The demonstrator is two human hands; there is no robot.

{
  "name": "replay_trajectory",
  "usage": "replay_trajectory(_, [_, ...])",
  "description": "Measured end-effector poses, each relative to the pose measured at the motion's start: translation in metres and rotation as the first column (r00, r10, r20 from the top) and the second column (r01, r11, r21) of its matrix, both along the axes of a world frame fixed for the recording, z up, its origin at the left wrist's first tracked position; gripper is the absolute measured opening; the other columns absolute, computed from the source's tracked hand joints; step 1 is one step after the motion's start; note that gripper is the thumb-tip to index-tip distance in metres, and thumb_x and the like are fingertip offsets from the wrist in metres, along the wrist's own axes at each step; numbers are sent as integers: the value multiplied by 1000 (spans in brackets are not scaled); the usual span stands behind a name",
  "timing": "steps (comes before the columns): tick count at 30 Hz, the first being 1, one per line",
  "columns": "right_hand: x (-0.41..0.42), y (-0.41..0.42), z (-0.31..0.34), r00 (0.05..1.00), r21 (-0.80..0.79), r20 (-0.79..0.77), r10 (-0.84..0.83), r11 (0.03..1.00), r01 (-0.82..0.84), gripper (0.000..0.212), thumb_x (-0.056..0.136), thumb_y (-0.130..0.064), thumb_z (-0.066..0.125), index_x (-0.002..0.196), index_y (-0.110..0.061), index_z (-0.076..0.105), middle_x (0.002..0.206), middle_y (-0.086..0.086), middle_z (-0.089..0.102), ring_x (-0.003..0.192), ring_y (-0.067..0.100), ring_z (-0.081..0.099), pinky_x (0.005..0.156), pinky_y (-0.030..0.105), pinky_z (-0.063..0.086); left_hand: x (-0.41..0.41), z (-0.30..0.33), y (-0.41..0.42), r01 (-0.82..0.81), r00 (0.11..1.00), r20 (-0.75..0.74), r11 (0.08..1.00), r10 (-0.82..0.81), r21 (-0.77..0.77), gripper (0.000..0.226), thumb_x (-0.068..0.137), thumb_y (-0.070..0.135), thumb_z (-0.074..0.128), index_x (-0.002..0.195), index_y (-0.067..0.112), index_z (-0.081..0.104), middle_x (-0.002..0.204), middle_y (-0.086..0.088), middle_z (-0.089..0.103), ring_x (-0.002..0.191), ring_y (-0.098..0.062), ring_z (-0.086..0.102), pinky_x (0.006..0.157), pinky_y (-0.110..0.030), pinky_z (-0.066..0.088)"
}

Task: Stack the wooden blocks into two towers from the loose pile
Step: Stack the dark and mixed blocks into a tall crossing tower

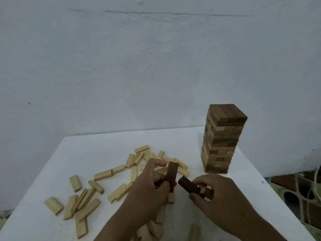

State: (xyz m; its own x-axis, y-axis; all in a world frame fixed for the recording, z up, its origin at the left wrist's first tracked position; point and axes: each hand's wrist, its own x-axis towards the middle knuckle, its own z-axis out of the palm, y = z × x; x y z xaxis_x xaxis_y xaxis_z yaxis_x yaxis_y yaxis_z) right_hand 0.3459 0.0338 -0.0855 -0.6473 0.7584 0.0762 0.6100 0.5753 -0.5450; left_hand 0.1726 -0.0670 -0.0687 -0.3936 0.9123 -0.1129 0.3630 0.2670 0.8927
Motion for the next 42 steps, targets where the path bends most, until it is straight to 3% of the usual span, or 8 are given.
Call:
replay_trajectory(8, [58,5,-20,980,-61,99,-175,981,182,36,76,-66,61,106,-49,49,98,-21,55,86,0,52,78,12,42,59,-14,28,214,950,-216,975,-223,-65,40,88,24,62,117,48,49,100,16,60,71,-7,68,61,-17,50])
replay_trajectory(14, [67,5,-13,953,-58,-112,-281,959,276,39,84,-32,68,108,-42,39,93,-21,51,81,-2,52,62,-2,38,69,-20,38,192,894,-392,975,-219,-108,38,89,33,62,126,41,55,111,19,61,90,-4,62,84,-21,52])
replay_trajectory(21, [67,12,-46,937,125,-293,-190,964,235,31,74,-15,67,95,-35,55,92,-17,58,82,-4,56,79,-5,36,74,-32,32,186,841,-514,982,-166,-13,49,91,47,59,138,37,49,104,17,59,82,-5,55,82,-15,46])
replay_trajectory(26, [65,18,-65,926,353,-337,-170,889,292,26,96,-41,43,97,-21,60,95,-8,62,80,9,59,97,8,38,72,-41,30,181,750,-650,983,-121,26,44,93,56,45,130,34,55,108,18,54,96,-3,47,88,-16,39])
replay_trajectory(29, [68,12,-52,937,240,-301,-178,937,255,21,79,-33,64,97,-25,73,104,-14,67,85,-10,54,89,6,45,66,-51,27,175,709,-698,984,-96,42,54,82,66,39,109,31,69,96,17,57,88,-8,48,79,-21,42])
replay_trajectory(34, [71,5,-38,987,109,-153,-47,992,64,42,81,-54,63,119,-35,65,132,-32,40,101,-28,37,81,-11,22,63,-45,22,124,704,-703,992,-97,-12,35,87,64,49,103,39,67,114,23,47,107,-5,35,89,-23,39])
replay_trajectory(37, [74,5,-27,997,56,-22,75,996,-74,58,77,-62,64,130,-45,46,126,-43,18,99,-30,25,78,-13,17,63,-43,21,124,707,-700,992,-106,-24,26,88,61,52,100,40,63,119,29,39,114,-2,28,94,-22,33])
replay_trajectory(42, [70,9,-37,994,14,-60,86,996,-85,53,81,-50,69,130,-38,54,121,-43,30,107,-26,31,95,-5,23,61,-48,21,177,725,-674,984,-142,-18,34,88,61,48,118,46,53,138,32,36,132,-3,25,101,-25,23])
